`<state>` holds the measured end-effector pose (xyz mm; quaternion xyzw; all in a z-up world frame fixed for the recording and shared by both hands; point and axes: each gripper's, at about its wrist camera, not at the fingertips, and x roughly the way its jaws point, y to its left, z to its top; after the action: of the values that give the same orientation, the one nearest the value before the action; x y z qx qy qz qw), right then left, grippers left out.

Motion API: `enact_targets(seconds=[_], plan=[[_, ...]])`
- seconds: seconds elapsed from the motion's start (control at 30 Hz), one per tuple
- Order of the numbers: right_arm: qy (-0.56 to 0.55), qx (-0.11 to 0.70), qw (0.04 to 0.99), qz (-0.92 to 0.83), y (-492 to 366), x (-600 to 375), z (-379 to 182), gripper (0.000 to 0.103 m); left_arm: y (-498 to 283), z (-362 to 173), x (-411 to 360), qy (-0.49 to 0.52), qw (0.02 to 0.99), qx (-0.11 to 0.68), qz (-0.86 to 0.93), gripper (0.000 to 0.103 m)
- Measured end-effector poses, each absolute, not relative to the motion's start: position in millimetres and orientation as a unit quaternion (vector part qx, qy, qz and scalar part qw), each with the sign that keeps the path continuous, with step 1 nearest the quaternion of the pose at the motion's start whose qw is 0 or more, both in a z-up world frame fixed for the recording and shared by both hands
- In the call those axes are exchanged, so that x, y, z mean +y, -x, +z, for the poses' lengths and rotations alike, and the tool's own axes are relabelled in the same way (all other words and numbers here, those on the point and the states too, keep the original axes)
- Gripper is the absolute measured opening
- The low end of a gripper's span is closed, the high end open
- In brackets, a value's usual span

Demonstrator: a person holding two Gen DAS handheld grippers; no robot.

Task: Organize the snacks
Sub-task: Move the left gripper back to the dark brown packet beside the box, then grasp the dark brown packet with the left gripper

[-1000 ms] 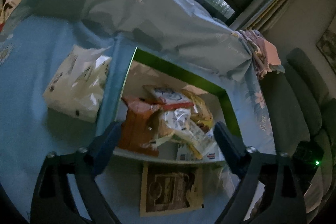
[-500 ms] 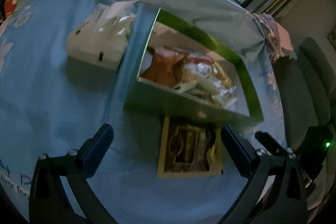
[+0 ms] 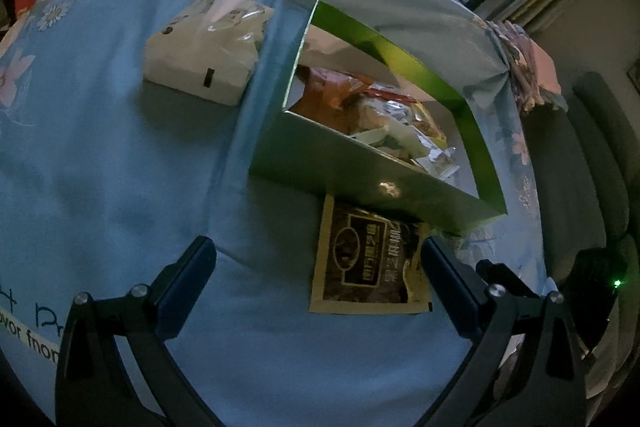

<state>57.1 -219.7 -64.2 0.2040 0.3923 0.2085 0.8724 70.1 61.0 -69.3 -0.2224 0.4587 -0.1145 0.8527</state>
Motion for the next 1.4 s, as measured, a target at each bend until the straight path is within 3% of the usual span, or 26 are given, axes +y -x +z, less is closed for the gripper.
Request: enact_targets(seconds=[1.03, 1.4], plan=[[-0.212, 0.416, 0.858, 0.215, -72.5, -209.9, -80.6, 0.067, -76.9, -92.9, 22.8, 0.136, 0.839, 0.500, -0.166, 0.103], [-0.216, 0.439, 0.844, 0.220, -81.5, -206.9, -93.9, 0.067, -80.6, -100.1, 34.0, 0.180, 0.825, 0.502, -0.190, 0.103]])
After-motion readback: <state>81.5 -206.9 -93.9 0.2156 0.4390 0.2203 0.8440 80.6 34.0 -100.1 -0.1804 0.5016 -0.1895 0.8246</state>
